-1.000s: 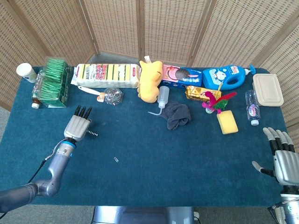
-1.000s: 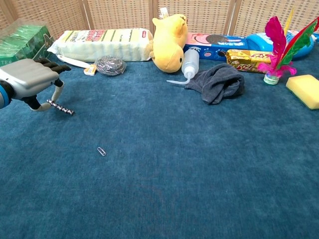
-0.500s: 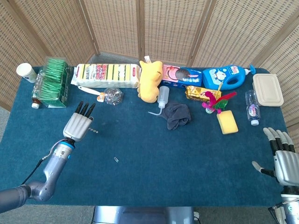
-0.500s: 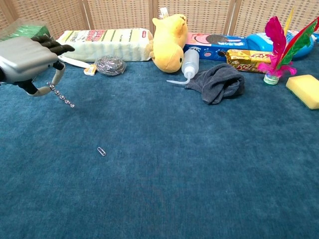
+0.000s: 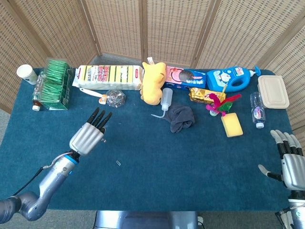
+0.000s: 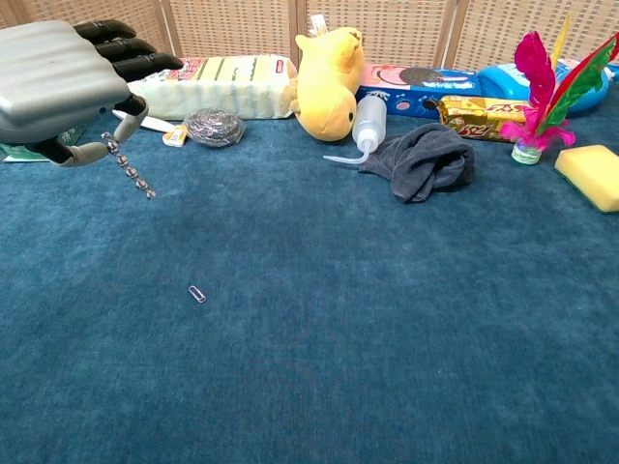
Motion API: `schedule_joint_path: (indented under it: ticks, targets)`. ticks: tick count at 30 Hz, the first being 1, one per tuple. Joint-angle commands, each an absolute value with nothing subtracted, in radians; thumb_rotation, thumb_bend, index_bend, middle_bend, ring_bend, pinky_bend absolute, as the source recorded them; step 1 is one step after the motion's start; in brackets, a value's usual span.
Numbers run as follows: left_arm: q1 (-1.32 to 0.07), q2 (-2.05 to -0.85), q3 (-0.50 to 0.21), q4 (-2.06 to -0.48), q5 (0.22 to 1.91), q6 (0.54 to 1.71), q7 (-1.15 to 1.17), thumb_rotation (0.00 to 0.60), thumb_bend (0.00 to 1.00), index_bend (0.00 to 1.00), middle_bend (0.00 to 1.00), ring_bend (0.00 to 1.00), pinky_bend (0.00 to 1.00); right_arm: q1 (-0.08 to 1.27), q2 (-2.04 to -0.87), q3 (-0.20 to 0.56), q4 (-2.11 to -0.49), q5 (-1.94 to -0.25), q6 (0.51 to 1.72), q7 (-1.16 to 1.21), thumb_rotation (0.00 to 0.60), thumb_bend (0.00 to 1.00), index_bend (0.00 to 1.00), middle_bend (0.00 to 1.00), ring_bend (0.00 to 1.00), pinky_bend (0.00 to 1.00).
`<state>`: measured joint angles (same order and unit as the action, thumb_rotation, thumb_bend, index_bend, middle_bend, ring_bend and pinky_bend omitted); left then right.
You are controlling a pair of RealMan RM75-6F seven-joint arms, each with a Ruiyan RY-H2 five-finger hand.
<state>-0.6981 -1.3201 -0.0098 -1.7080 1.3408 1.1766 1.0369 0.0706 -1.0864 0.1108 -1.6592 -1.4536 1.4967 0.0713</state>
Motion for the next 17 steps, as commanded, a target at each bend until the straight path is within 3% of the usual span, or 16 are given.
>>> schedule_joint_path:
  ticks: [1, 17]
  targets:
    - [-0.703, -1.29, 0.013, -1.768, 1.378, 1.173, 1.083, 0.6, 0.69, 0.53, 0.0, 0.0, 0.0, 0.069, -1.084, 0.111, -1.661, -1.455, 1.499, 0.075, 0.6, 0.0, 0.0, 0.0, 0.0, 0.0]
    - [-0.71, -1.247, 0.08, -1.846, 1.476, 1.093, 1.252, 0.6, 0.69, 0.53, 0.0, 0.0, 0.0, 0.065, -1.069, 0.114, -1.666, -1.457, 1.506, 0.105, 0.6, 0.0, 0.0, 0.0, 0.0, 0.0]
